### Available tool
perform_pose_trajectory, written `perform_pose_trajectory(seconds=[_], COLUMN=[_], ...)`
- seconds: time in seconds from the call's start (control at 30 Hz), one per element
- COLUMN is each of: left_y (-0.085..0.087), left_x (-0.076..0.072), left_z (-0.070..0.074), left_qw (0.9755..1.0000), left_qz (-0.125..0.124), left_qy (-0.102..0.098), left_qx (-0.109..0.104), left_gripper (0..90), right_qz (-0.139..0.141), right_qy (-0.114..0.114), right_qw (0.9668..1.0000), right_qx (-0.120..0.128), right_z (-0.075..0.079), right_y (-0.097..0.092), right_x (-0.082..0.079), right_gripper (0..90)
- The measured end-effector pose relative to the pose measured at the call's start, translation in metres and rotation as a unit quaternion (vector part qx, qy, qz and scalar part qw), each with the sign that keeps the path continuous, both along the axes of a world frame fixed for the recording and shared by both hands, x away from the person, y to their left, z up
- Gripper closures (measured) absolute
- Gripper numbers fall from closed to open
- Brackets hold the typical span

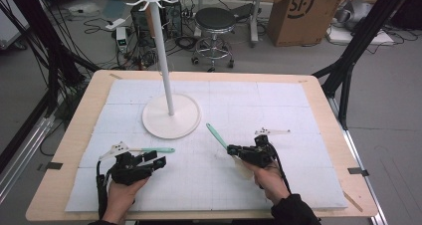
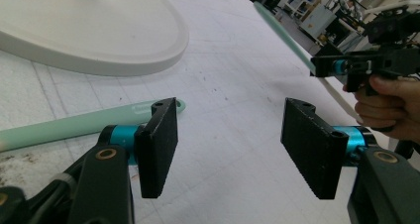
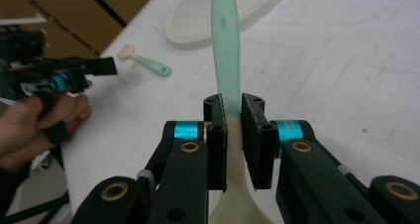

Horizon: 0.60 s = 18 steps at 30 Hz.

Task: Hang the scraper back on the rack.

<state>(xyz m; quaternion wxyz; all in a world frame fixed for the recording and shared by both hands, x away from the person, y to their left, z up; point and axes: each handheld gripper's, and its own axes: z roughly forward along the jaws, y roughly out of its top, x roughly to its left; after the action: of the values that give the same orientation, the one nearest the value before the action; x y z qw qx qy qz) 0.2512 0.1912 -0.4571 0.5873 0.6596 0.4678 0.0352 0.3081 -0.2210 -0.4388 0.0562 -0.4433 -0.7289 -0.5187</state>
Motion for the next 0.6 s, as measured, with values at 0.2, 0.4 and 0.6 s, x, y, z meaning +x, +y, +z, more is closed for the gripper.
perform_pose_trajectory(seconds=[0.2,0.4,0.6], left_y=[0.0,0.0,-0.001], left_x=[0.0,0.0,0.001], left_z=[0.0,0.0,0.0], left_qw=[1.0,1.0,1.0], left_qz=[0.0,0.003,0.003], left_qy=[-0.001,0.001,0.0], left_qx=[0.001,0.003,0.007], left_gripper=[39.8,36.5,36.0], right_qz=[0.002,0.002,0.004], right_qy=[-0.021,-0.065,-0.102], right_qw=[0.9961,0.9897,0.9761], right_qx=[0.086,0.128,0.192], right_z=[0.018,0.049,0.078], right_y=[0.0,0.007,0.012], right_x=[0.004,0.01,0.018], right_gripper=[81.7,81.7,81.7])
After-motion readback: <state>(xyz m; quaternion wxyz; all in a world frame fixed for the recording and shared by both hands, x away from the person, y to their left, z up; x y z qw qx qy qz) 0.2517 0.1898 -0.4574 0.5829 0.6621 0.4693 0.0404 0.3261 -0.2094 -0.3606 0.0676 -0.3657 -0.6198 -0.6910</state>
